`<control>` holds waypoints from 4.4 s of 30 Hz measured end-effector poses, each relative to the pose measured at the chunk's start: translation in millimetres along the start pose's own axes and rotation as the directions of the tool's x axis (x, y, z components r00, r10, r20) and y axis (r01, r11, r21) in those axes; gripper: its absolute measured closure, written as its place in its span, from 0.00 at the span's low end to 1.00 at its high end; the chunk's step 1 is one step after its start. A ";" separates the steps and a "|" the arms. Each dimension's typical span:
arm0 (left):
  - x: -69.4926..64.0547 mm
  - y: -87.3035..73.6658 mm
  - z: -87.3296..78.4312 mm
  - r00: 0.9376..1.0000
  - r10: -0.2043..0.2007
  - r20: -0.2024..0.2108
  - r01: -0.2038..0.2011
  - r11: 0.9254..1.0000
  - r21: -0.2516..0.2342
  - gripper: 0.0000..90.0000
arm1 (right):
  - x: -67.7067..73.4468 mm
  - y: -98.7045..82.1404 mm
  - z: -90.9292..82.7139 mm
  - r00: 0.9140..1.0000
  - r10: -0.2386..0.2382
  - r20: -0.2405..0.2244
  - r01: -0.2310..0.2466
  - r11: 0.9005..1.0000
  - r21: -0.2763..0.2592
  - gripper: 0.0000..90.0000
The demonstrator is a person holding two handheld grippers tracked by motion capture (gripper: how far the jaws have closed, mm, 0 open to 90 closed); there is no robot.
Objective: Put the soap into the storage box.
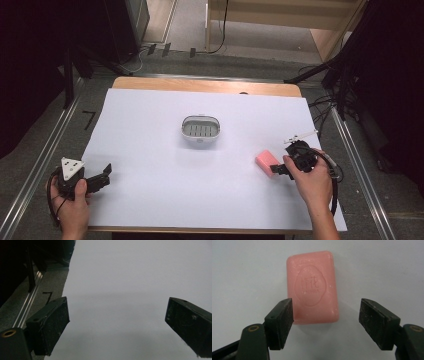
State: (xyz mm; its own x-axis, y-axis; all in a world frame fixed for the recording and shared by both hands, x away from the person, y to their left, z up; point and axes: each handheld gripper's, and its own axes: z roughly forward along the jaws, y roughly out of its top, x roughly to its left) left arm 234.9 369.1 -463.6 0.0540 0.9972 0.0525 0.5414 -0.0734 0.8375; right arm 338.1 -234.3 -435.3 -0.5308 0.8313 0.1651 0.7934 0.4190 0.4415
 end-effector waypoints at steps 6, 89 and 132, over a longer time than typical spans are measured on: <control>0.3 -0.1 -0.2 1.000 -0.005 0.001 0.005 1.000 -0.001 0.06 | 6.7 8.0 7.9 1.000 -0.006 -0.006 0.006 1.000 0.024 0.32; 2.3 1.4 2.6 0.999 -0.006 0.035 0.005 0.999 0.033 0.06 | 59.3 82.2 32.6 0.933 -0.356 -0.058 0.360 0.928 0.092 0.43; 0.7 1.7 4.1 0.999 0.007 0.037 -0.009 0.999 0.042 0.07 | 97.5 154.0 34.3 0.777 -0.615 -0.133 0.618 0.786 -0.024 0.43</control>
State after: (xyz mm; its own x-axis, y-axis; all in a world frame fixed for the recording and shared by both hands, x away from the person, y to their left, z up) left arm 239.3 369.6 -464.3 0.0886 0.9953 0.0383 0.5761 -0.0826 0.8132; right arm 418.8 -76.2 -381.5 -0.9402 0.3396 -0.0263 0.2881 0.8342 0.4701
